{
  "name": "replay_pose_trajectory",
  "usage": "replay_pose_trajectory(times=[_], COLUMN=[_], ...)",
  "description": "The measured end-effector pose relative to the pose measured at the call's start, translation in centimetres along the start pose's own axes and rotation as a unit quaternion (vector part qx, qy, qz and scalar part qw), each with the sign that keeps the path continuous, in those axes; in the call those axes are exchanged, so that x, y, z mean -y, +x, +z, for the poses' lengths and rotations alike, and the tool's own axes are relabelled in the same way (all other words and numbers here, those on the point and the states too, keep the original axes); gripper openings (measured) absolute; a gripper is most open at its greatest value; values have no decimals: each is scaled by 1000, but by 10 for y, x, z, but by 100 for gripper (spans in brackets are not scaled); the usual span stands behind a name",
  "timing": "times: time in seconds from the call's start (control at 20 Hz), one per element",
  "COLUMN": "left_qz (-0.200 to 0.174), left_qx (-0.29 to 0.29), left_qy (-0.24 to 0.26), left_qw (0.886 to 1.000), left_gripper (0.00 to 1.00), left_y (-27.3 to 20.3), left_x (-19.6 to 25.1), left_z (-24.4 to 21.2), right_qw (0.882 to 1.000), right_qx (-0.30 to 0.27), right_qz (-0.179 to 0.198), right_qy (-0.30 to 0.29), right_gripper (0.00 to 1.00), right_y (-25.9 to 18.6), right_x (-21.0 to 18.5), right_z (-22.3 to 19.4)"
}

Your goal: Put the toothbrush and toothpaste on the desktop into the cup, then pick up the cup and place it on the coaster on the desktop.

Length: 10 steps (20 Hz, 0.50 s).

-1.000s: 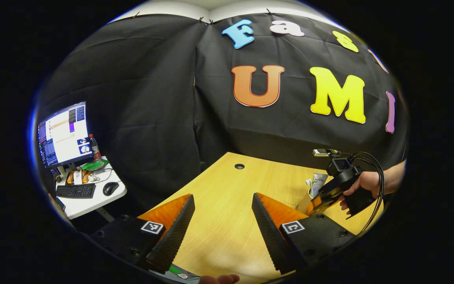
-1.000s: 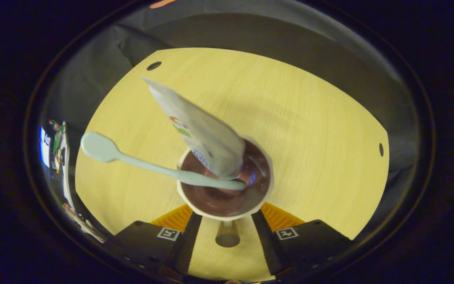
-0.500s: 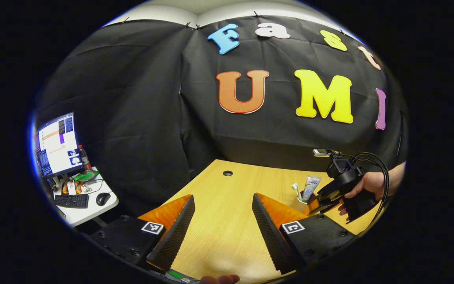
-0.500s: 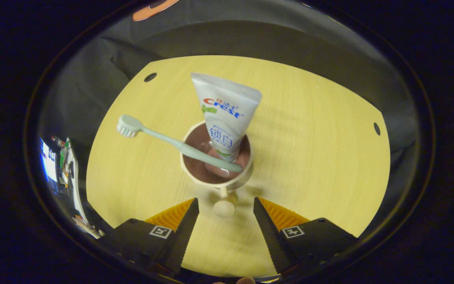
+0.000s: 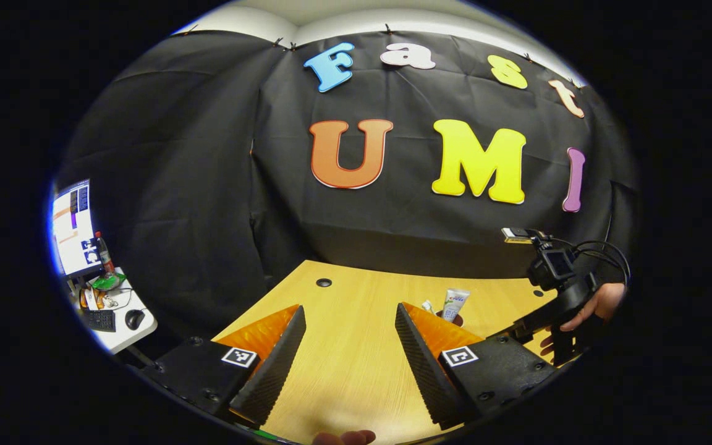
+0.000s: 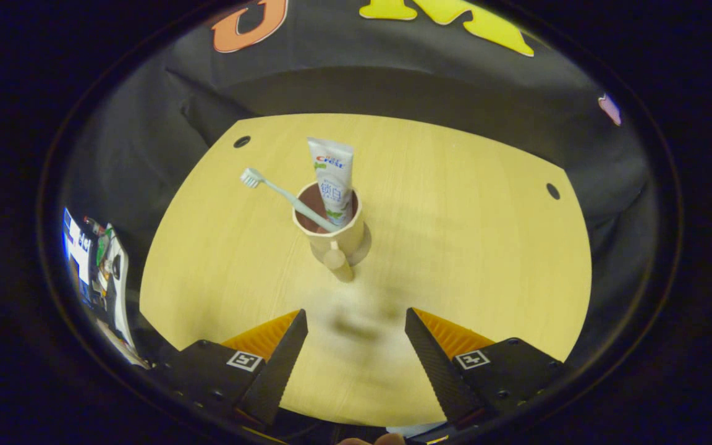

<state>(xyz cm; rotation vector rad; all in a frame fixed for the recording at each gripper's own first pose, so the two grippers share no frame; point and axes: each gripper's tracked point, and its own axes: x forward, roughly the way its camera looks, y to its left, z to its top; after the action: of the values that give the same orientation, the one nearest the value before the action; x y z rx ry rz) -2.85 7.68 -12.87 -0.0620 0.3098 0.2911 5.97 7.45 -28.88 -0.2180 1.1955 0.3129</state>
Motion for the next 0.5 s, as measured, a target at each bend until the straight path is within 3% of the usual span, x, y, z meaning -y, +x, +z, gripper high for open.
replay_pose_trajectory(times=[0.5], left_qz=[-67], left_qx=[26], left_qy=[14], left_qw=[997], left_gripper=[93], left_y=[2], left_x=[35], left_z=[33], right_qw=[986], right_qx=[150], right_qz=[-62], right_qy=[40], right_gripper=[95], right_y=[-93], right_x=[42], right_z=[-3])
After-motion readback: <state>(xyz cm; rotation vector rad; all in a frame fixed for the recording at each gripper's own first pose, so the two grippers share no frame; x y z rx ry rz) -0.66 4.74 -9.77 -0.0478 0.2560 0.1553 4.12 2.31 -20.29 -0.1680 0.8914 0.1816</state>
